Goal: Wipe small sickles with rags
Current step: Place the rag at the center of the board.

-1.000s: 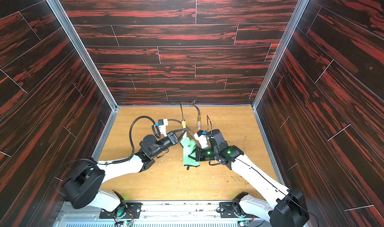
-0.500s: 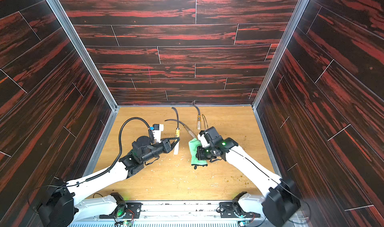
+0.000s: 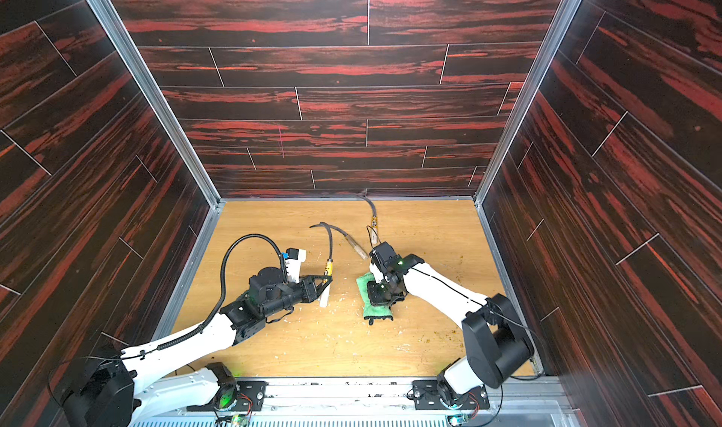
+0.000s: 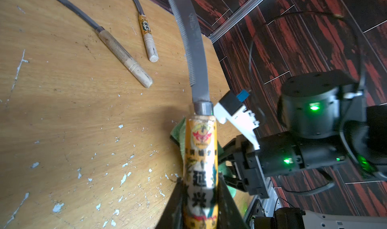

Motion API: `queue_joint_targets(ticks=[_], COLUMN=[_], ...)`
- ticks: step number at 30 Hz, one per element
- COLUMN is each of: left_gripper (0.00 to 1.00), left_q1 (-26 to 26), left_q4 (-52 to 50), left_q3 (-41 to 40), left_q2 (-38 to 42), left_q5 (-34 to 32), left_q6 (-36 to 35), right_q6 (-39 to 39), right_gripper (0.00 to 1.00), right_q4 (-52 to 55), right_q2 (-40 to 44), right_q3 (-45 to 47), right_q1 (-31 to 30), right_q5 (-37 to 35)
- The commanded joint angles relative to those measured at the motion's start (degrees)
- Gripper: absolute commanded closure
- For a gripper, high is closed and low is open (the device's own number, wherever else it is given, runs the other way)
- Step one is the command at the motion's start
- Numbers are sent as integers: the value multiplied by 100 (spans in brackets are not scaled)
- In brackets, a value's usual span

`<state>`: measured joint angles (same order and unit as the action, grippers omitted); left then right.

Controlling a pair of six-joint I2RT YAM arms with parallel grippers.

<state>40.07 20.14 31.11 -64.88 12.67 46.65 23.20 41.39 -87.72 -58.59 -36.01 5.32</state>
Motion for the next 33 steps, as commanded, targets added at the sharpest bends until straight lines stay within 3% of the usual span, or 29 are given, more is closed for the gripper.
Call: queue_joint_targets(ticks=[1, 11, 20, 28, 33], left_gripper=[100, 100, 100, 100, 100], left_q1=[-14, -22, -24, -15, -19], left_q4=[75, 219, 385, 651, 841], left_q3=[-12, -88, -5, -26, -35], left_q2=[112, 82, -92, -307, -420], left_q5=[8, 5, 62, 121, 167], left_q6=[-130, -90, -51, 50, 132], right_q6=[-101, -186, -189, 0, -16], right_gripper=[69, 34, 28, 24, 8], right_q4=[-48, 70, 374, 710, 556], right_q2=[-238, -200, 27, 479, 565], right_q3=[-179, -340, -464, -492, -352], right_q1=[-11, -7, -17, -232, -234], right_q5=[30, 157, 78, -767, -589])
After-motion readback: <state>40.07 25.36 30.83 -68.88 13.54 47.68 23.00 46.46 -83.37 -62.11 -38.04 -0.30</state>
